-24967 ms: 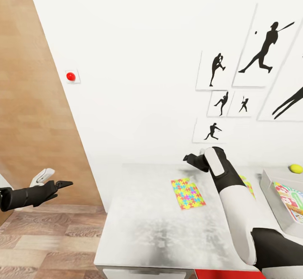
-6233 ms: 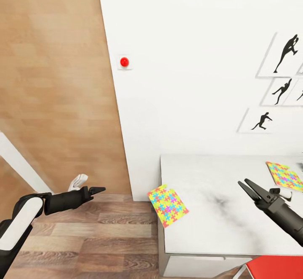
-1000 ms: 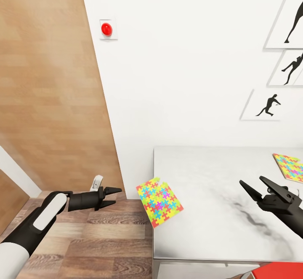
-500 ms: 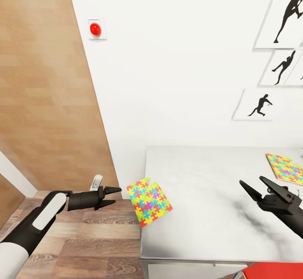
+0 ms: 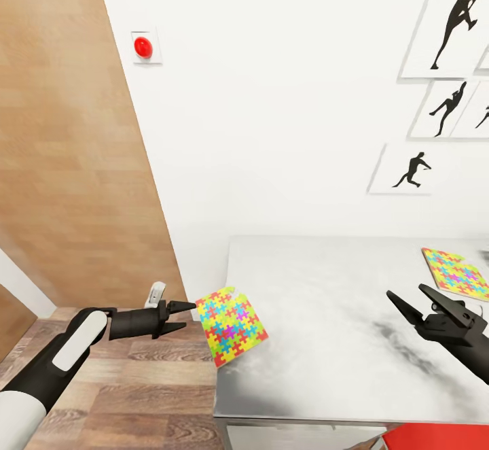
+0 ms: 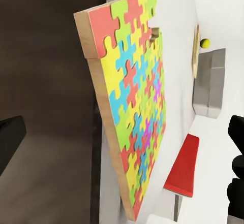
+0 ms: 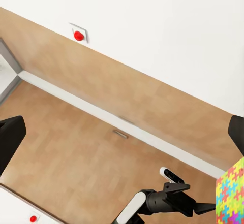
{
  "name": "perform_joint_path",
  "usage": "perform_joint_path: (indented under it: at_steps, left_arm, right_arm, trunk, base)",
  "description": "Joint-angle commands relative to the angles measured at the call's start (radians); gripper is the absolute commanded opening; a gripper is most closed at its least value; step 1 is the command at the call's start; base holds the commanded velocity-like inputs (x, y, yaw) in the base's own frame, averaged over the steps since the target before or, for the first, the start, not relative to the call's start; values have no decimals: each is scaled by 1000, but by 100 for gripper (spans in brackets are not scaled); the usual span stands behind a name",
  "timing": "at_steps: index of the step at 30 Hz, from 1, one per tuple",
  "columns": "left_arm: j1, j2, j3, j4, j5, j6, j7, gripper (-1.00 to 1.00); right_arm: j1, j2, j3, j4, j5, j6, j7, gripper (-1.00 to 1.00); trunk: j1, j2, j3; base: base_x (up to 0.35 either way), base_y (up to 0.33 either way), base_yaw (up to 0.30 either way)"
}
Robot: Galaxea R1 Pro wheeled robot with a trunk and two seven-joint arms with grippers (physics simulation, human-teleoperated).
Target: Put all the toys in the child's room - the three board games (two on the bed and one on the table), the two jigsaw puzzles on the table, and the tennis ball on the table - inside the toy box on the table in the child's room.
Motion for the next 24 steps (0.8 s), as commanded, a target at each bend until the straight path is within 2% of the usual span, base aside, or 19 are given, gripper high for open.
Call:
perform_joint_path:
  at_steps: [1,8,18,24]
  left_arm:
    - [-1,1,-2,1,-6,0,-9,100]
    - [-1,1,-2,1,-6,0,-9,100]
    - [-1,1,-2,1,-6,0,-9,100]
    - [-1,1,-2,1,-6,0,-8,100]
  right_arm:
    - [-1,0,0,0,4,3,5,100]
    - [-1,0,-1,0,4,3,5,100]
    - [-1,0,0,0,3,3,5,100]
    - [-1,0,0,0,3,3,5,100]
  trunk:
    - [0,-1,-1]
    - [0,-1,-1]
    - [0,-1,-1]
    - [0,-1,-1]
  base:
    - [40,-3,0]
    - [114,62,0]
    - [18,11,0]
    - [1,-118,0]
